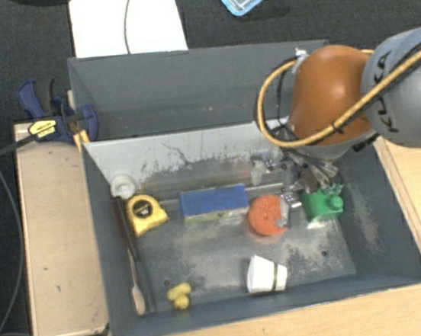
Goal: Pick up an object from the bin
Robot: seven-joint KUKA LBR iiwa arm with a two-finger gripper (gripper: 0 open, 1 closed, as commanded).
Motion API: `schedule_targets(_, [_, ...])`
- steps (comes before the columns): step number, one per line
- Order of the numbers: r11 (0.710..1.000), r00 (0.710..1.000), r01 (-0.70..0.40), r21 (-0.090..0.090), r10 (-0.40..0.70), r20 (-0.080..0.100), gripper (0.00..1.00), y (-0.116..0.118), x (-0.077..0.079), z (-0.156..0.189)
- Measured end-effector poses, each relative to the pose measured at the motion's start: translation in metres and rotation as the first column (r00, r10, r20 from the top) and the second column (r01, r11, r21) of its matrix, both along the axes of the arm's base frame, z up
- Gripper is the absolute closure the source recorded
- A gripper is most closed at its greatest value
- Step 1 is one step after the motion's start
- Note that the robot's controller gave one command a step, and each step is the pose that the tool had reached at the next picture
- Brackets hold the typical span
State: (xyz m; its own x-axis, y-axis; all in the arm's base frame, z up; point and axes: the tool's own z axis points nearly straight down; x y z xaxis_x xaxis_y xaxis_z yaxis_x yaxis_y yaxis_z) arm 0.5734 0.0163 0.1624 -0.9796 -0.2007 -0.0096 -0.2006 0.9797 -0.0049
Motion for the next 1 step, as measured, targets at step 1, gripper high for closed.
schedule_targets(1, [0.977,0.977,0.211,0.004,-0.211,0.005,0.0,0.0205,-0.0047,-0.027])
